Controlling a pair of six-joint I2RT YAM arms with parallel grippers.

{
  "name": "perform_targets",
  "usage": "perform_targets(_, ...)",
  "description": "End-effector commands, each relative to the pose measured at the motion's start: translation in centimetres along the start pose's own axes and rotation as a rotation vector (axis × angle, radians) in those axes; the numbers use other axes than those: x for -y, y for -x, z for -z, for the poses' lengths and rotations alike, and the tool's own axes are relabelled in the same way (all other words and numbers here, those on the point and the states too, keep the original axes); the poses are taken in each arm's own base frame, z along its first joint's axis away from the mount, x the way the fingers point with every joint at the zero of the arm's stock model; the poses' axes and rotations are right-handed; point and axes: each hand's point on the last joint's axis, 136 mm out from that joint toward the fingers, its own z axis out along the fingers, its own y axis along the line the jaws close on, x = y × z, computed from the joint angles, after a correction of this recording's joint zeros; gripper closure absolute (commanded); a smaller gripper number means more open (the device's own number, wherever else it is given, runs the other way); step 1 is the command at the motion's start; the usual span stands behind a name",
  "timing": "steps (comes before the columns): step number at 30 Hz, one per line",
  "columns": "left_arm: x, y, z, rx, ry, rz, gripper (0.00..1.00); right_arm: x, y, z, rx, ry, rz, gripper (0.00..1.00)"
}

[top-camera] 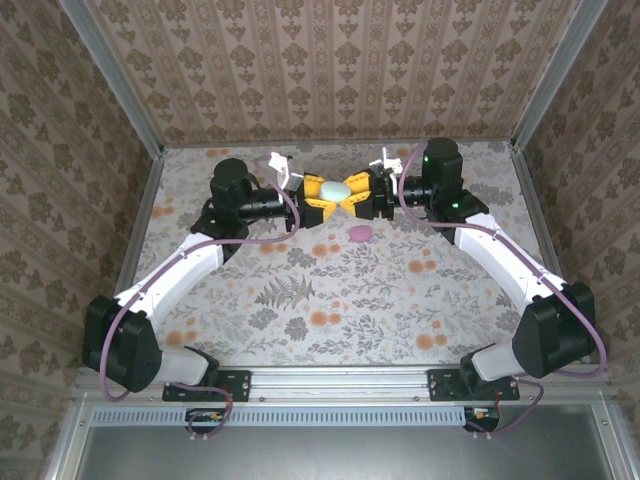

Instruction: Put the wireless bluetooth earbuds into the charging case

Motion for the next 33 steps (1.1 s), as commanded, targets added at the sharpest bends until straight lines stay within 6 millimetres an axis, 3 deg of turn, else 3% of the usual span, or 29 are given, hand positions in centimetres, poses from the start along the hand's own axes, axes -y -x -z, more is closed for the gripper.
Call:
perform_targets(1, 0.8, 1.8, -0.1, 0.029, -0.032, -0.038, 0.52, -0.1, 0.4, 0.1, 0.015, 0.009, 0.026, 0.65)
perform_targets(16, 0.7, 2.0, -0.3, 0.034, -0.027, -0.033, 0.5, -0.2, 0.2, 0.2, 0.012, -0.002, 0.043, 0.65)
perform_targets(24, 0.7, 1.7, -0.4, 0.027, -0.031, -0.025, 0.6, -0.1, 0.3, 0.2, 0.011, -0.009, 0.044, 0.63)
perform_targets(29, 0.3, 1.7, -0.4, 0.027, -0.01, -0.031, 0.65, 0.0, 0.3, 0.3, 0.007, -0.021, 0.033, 0.58)
perform_targets(33, -0.6, 1.5, -0.4, 0.035, 0.044, -0.036, 0.68, 1.3, 0.5, 0.5, 0.016, -0.104, -0.042, 0.45)
